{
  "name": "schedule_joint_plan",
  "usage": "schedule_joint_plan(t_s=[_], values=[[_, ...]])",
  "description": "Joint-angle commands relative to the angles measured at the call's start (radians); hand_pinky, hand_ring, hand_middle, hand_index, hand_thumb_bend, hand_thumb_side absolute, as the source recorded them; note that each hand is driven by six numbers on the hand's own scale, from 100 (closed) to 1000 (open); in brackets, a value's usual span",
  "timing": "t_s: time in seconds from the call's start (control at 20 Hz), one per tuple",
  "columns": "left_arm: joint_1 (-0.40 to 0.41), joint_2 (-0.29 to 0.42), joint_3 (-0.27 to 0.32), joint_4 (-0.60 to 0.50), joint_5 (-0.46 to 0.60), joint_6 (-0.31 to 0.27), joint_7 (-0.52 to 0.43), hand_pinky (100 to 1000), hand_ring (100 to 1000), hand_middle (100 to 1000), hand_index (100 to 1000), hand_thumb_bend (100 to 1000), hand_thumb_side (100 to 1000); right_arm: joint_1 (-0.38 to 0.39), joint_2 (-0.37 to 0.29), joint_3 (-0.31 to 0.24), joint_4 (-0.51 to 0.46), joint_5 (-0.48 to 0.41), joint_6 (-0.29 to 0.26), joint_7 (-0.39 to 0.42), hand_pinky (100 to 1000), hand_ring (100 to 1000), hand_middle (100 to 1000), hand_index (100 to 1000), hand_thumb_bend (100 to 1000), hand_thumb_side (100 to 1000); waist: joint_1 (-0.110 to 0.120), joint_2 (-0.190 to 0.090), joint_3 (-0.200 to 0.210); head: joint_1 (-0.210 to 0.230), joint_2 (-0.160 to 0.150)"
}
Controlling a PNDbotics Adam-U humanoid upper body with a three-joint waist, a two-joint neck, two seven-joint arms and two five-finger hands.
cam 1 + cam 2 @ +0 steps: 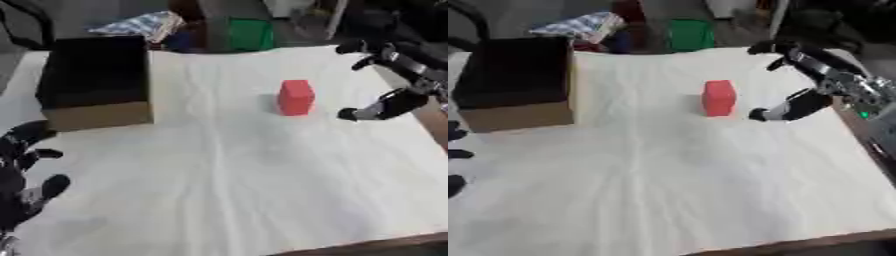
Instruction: Pick up objects on the table and place them in the box.
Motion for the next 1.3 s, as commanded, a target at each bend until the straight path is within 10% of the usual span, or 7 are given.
schedule_joint_plan(t_s=[0.05,1.3], values=[[-0.008,0.015,0.001,-0.01,0.0,-0.003,-0.001,598,783,745,737,1000,487,-0.017,-0.04,-0.006,-0.003,0.005,-0.005,0.003,803,978,908,920,608,155,0.0,-0.016,0.001,-0.002,-0.004],[-0.028,0.019,-0.017,-0.013,0.004,-0.001,-0.019,596,788,745,737,1000,502,-0.223,0.04,0.036,0.363,0.076,-0.039,0.102,795,970,888,916,618,206,-0.004,-0.005,0.055,-0.022,-0.015]])
